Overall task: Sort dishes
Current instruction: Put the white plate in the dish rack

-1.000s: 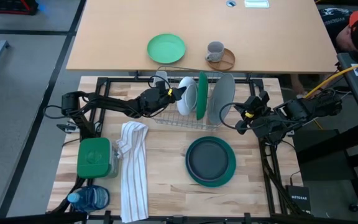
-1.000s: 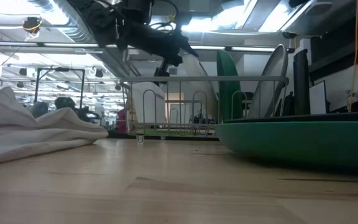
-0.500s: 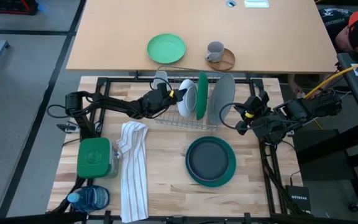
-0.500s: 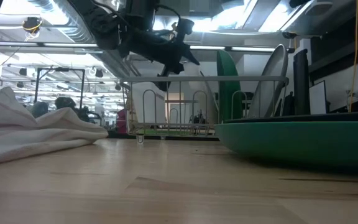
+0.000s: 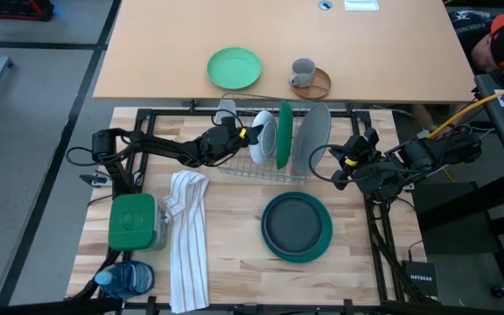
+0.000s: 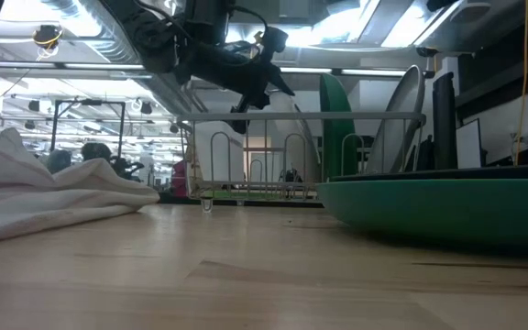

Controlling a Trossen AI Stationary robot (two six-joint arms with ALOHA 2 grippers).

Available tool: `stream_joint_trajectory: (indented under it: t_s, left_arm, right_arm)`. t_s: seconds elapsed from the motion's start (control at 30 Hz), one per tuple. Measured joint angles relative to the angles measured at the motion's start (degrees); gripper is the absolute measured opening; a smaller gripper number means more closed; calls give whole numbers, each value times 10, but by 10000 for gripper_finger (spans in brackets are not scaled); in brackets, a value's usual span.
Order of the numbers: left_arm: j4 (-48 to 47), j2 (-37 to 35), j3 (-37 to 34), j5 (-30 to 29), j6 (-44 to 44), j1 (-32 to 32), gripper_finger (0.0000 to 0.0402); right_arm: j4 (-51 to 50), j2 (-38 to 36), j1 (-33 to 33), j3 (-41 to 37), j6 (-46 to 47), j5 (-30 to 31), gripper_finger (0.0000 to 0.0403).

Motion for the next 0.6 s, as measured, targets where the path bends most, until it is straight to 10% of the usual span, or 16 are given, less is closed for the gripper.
stream_joint_trajectory:
  t_s: [0.6]
  left_arm:
    - [-1,0,0,0,62,-8,68]
  right_arm:
    - [0,0,0,0,0,-4,42]
